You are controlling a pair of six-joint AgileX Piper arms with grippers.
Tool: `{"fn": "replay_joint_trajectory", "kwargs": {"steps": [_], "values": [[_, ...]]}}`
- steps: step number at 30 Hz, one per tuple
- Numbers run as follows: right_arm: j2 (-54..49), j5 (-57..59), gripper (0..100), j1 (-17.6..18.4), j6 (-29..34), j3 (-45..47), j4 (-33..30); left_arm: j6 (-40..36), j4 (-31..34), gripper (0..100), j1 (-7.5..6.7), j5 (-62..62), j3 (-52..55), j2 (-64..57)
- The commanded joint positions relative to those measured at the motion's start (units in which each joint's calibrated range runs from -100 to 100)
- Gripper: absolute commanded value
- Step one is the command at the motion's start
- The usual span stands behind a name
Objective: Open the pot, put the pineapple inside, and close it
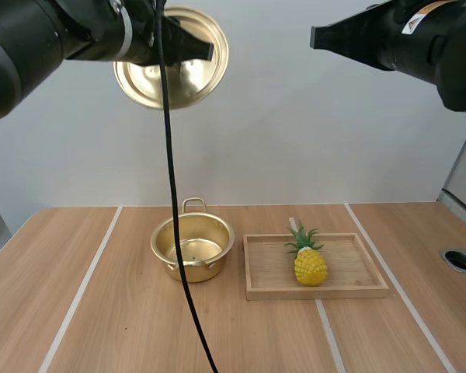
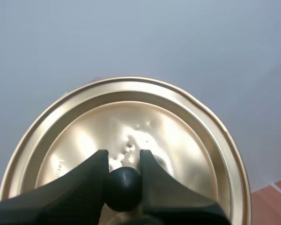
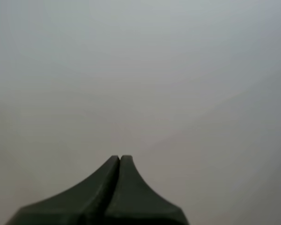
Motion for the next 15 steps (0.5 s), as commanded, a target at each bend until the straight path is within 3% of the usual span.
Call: {"fn": "replay_joint_trajectory", "kwargs": {"steps": [1, 15], "values": [[-0.4, 0.8, 0, -0.2, -0.4, -0.4, 0.4, -0.2, -0.1, 0, 0.08, -4.0, -2.6, -3.2], [-0.2, 4.6, 0, -0.2, -0.4, -0.4, 0.4, -0.2, -0.1, 0, 0.08, -8.8, -6.8, -12.1]]}}
